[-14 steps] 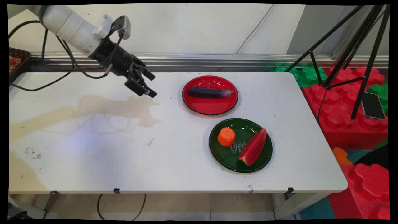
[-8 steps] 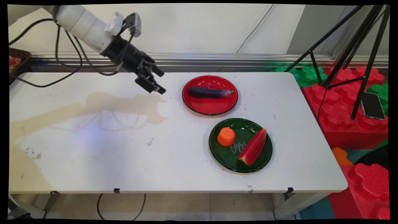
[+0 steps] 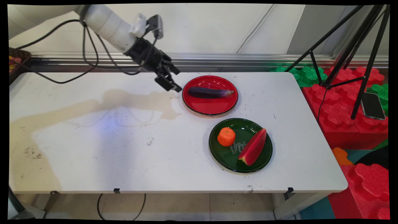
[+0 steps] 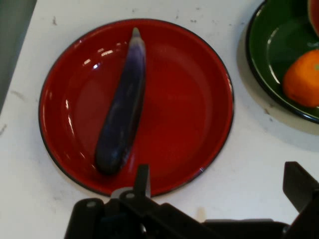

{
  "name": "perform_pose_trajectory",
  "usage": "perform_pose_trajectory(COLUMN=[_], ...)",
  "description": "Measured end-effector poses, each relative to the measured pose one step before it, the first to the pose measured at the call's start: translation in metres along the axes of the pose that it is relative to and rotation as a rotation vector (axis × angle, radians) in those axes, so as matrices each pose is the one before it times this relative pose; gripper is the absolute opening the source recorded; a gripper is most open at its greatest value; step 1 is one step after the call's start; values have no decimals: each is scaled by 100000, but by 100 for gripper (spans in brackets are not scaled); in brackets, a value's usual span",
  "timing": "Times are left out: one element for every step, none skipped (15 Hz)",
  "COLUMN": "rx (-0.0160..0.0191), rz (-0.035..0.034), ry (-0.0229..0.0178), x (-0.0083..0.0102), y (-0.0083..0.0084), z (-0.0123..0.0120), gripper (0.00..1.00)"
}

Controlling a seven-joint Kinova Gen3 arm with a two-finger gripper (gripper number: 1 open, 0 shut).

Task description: Pick up the eggplant from the red plate

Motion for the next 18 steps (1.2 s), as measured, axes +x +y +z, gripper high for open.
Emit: perform_pose_trajectory(rx=[420,378,274,228,190,100,25,-169,-123,198,127,138,118,-92,-114,-202,-206,-150], rz=[555,571,537,739,1081,747,841,1281,743,965,478,521,702,495,275,507,581,543], ry=[-355,-519,-592,-871,-1325,-869,-969,-1405,-883,-1252,-713,-786,-846,-723,-433,-753,-814,-738], x=[491,446,335,350,396,202,240,246,219,275,173,169,148,107,59,77,78,80], y=[-323,-347,-314,-394,-588,-365,-429,-550,-396,-590,-368,-401,-423,-344,-220,-333,-390,-394], z=[835,828,725,859,1247,786,920,1286,927,1250,741,758,766,627,395,591,645,603], gripper=[100,100,100,100,100,100,100,100,100,100,100,100,100,100,100,100,100,100])
